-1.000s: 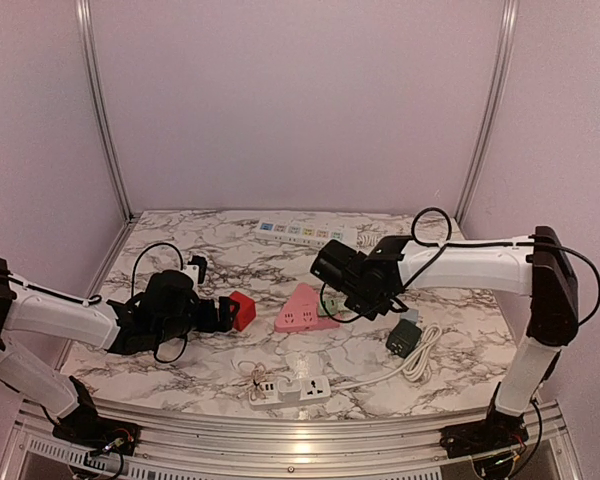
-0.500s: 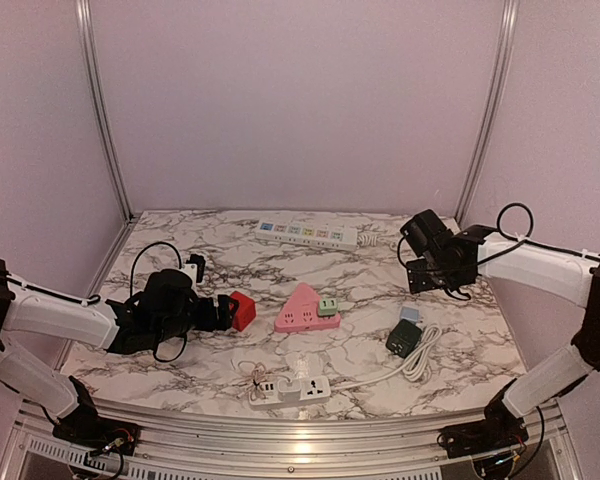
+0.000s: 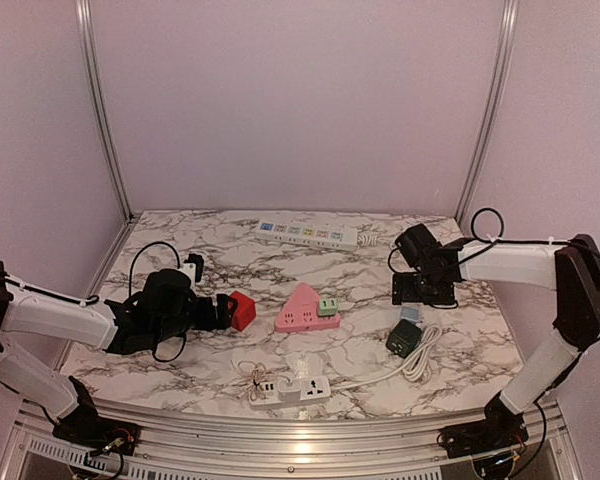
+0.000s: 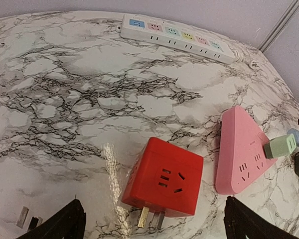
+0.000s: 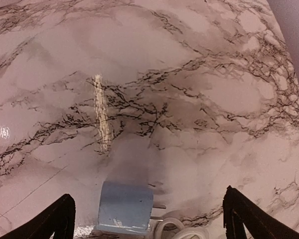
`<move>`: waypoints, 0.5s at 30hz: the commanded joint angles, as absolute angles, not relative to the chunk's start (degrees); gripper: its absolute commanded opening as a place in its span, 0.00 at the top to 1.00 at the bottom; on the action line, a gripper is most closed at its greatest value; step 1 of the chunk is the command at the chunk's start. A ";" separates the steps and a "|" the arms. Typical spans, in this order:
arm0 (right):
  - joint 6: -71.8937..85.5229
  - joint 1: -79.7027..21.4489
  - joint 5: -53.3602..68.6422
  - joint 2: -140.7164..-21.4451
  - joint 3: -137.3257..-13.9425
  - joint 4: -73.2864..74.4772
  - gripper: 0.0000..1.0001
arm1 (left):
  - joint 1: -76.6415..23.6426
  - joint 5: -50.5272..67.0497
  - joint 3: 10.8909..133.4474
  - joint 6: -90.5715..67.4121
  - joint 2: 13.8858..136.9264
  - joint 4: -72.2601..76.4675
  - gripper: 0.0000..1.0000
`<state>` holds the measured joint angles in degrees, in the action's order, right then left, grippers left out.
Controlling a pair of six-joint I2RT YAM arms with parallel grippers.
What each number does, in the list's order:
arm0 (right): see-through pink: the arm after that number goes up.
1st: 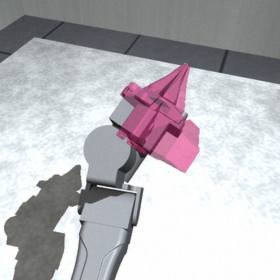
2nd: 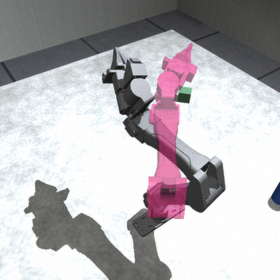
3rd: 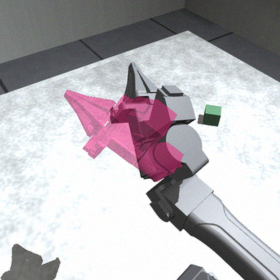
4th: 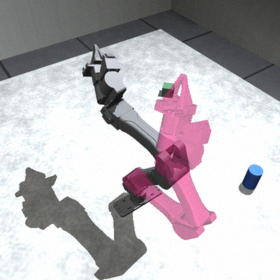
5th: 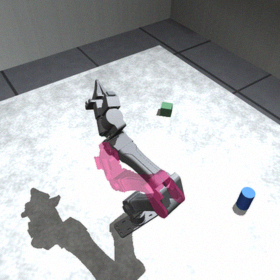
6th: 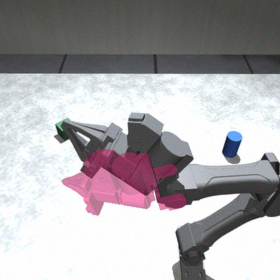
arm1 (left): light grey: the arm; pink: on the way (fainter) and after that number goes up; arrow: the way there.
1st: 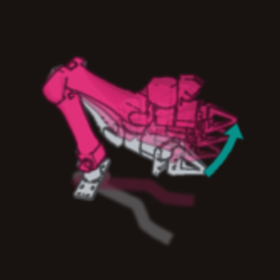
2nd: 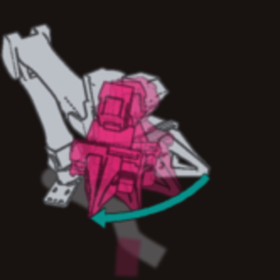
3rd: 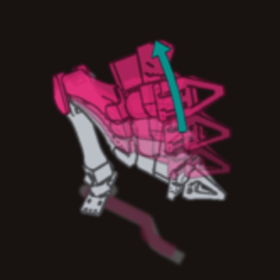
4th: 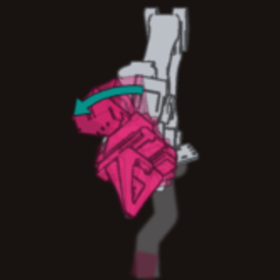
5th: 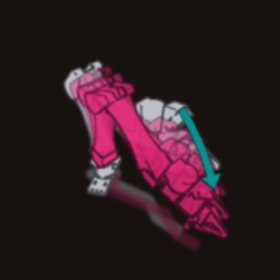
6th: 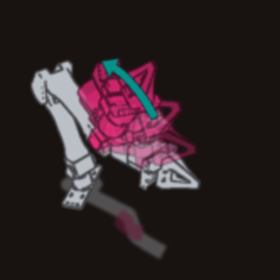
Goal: Insert the plug
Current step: Pick up the plug from the center of the board.
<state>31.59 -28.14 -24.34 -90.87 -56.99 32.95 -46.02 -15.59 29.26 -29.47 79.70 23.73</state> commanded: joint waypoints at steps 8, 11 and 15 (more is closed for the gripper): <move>31.44 -27.59 -15.29 -95.00 -55.16 25.90 0.15 | -45.44 -29.72 22.81 -30.14 64.25 25.25 0.01; 30.65 -27.51 -13.93 -97.07 -56.51 24.68 0.16 | -45.44 -31.26 20.60 -30.07 60.35 26.71 0.01; 28.29 -27.33 -11.14 -99.87 -59.07 22.26 0.16 | -45.44 -31.81 18.51 -29.88 58.00 29.00 0.01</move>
<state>30.89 -27.83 -14.87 -97.80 -55.02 26.57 -45.74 -28.80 20.14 -30.04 59.99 25.52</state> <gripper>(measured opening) 0.844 0.989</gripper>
